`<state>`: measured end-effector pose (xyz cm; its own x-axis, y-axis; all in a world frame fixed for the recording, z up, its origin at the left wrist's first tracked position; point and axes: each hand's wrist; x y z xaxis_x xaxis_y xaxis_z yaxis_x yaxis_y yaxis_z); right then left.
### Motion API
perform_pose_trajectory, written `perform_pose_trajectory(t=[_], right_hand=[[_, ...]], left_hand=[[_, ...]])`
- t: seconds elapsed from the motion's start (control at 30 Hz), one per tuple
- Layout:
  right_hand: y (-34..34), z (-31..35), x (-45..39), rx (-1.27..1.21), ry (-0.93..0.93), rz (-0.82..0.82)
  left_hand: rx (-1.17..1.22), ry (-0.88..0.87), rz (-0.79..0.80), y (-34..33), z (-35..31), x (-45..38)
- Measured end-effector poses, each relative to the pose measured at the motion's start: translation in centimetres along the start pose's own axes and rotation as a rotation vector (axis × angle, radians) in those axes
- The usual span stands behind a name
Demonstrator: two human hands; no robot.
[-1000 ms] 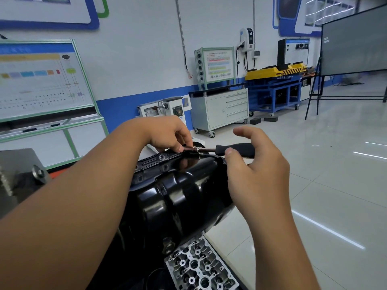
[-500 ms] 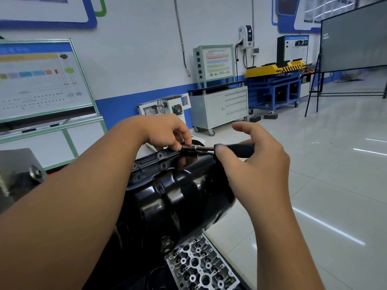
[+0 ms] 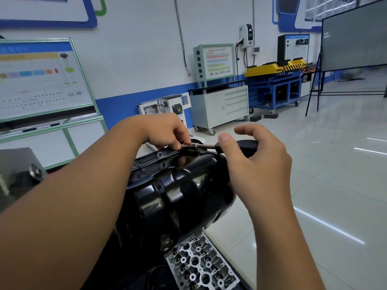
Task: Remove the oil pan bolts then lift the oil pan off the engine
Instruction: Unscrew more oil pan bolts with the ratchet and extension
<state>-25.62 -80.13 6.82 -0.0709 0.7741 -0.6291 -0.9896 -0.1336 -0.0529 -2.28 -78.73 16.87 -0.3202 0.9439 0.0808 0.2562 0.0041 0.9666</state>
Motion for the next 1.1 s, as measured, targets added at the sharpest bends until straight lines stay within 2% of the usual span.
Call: perform_pose_trajectory(t=[0.5, 0.67, 0.9, 1.1], right_hand=[[0.2, -0.1, 0.7, -0.095, -0.002, -0.179], [0.0, -0.2, 0.8, -0.097, -0.018, -0.207], [-0.5, -0.4, 1.1, -0.131, -0.039, -0.212], [-0.5, -0.3, 1.3, -0.136, -0.030, -0.224]], left_hand=[[-0.042, -0.042, -0.100, -0.1, -0.4, 0.1], [-0.105, -0.058, 0.040, 0.0, -0.2, 0.1], [-0.063, -0.058, -0.037, -0.2, 0.1, -0.3], [-0.038, -0.068, 0.003, 0.0, 0.2, -0.1]])
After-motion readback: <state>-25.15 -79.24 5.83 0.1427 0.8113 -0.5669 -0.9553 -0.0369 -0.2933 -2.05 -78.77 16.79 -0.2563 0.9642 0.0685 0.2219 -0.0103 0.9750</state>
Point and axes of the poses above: each hand's wrist, its own x-axis away from the middle knuckle, its own y-axis out of the back of the hand, z = x × y, and after that the axes turned 7 degrees about y, right-handed
